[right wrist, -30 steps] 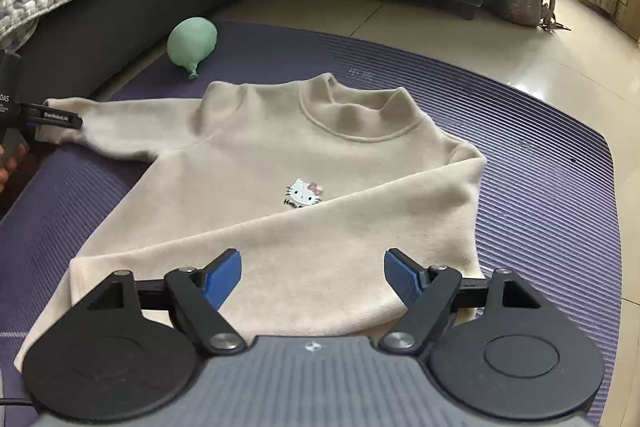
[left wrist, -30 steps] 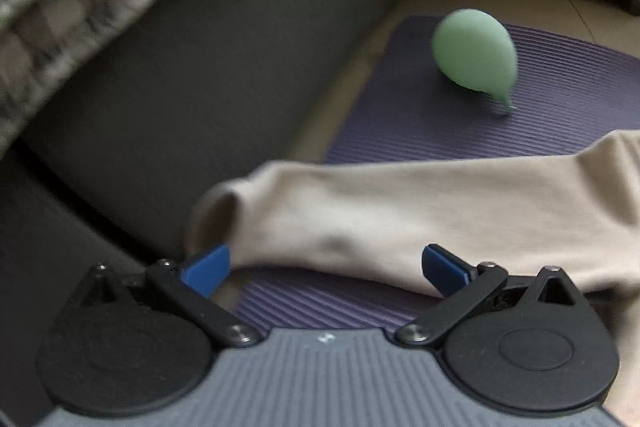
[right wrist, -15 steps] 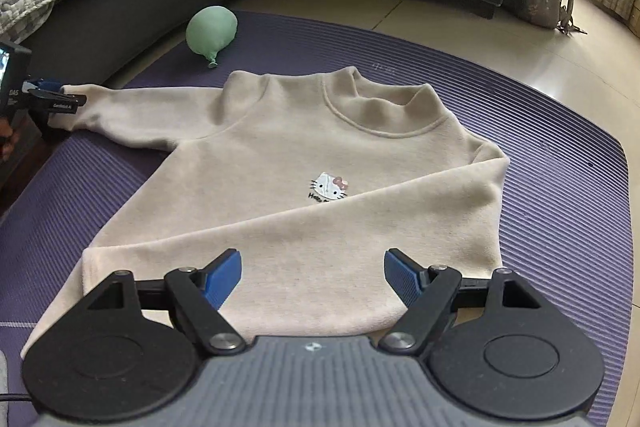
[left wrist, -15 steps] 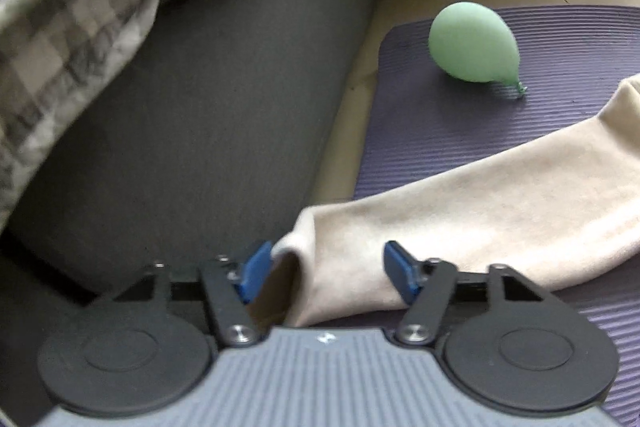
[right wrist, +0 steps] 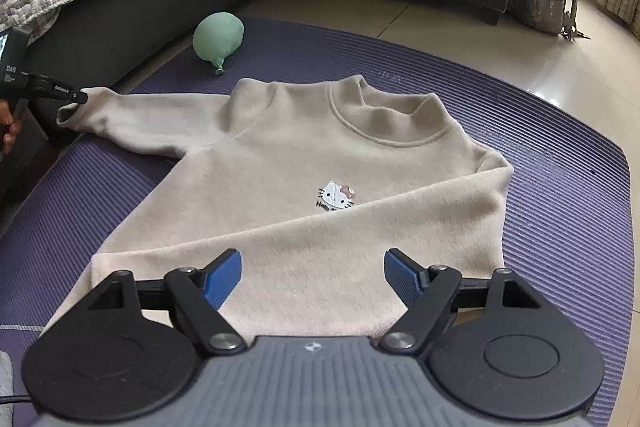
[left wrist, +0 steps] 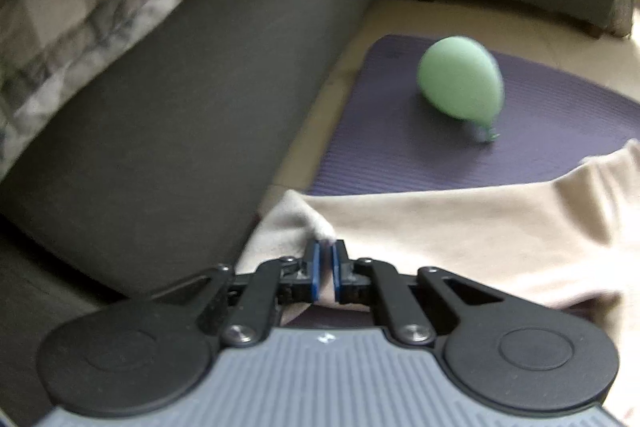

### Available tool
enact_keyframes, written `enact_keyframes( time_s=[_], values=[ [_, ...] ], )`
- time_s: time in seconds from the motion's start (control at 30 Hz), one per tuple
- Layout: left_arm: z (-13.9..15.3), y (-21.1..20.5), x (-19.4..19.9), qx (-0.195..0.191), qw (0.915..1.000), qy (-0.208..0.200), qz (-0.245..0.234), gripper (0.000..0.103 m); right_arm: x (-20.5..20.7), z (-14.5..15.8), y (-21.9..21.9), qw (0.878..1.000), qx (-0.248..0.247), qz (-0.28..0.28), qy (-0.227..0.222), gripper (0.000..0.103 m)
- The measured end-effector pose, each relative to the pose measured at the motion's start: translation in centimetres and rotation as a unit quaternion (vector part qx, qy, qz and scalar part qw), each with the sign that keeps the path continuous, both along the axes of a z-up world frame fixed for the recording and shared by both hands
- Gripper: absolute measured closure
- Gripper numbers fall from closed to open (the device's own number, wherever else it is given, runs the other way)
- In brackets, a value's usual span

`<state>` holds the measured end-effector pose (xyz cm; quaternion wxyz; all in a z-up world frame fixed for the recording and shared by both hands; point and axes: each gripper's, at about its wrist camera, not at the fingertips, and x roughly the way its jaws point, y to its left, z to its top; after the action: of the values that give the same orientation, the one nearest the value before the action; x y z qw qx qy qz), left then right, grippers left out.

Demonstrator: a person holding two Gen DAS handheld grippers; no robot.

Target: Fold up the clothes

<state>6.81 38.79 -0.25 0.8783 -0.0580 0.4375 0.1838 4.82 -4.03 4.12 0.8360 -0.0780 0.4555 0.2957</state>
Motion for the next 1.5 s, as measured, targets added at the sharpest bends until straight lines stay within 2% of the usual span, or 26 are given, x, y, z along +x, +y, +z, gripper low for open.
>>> enact_keyframes(
  time_s=[0.3,0.4,0.5,0.67,0.9,0.97,1.2,1.37,1.43,1.47,1.5],
  values=[
    [3.0,-6.1,1.0,-0.088,0.9927,-0.042,-0.071,0.097,0.3,0.7,0.0,1.000,0.025,-0.003,0.012,0.024],
    [4.0,-8.8,1.1,-0.126,0.9854,-0.048,-0.104,0.097,0.3,0.9,0.2,0.999,0.032,-0.001,0.016,0.024],
    [4.8,-12.1,1.4,-0.171,0.9737,-0.046,-0.143,0.097,0.3,0.9,0.3,0.999,0.037,0.001,0.020,0.024],
    [5.8,-16.0,1.8,-0.215,0.9582,-0.037,-0.185,0.097,0.2,0.8,0.4,0.998,0.052,0.005,0.034,0.024],
    [5.6,-20.0,2.4,-0.247,0.9419,-0.022,-0.227,0.097,0.2,0.2,0.4,0.996,0.072,0.008,0.055,0.024],
    [5.8,-21.7,2.3,-0.257,0.9348,-0.015,-0.245,0.097,0.2,0.1,0.4,0.995,0.082,0.008,0.064,0.024],
    [5.0,-24.8,2.9,-0.266,0.9248,0.002,-0.272,0.097,0.5,-0.1,1.5,0.986,0.133,0.010,0.095,0.024],
    [5.1,-25.7,2.7,-0.269,0.9196,0.005,-0.286,0.097,1.0,-0.3,2.4,0.985,0.148,0.003,0.090,0.024],
    [5.1,-25.8,2.5,-0.267,0.9184,0.007,-0.292,0.096,1.3,-0.6,2.5,0.983,0.160,-0.003,0.092,0.028],
    [5.1,-25.9,2.5,-0.263,0.9194,0.005,-0.292,0.095,1.6,-0.8,2.6,0.981,0.166,-0.004,0.097,0.040],
    [5.1,-25.8,2.5,-0.257,0.9200,0.004,-0.296,0.093,1.8,-1.0,2.7,0.980,0.170,-0.004,0.105,0.066]
  ],
)
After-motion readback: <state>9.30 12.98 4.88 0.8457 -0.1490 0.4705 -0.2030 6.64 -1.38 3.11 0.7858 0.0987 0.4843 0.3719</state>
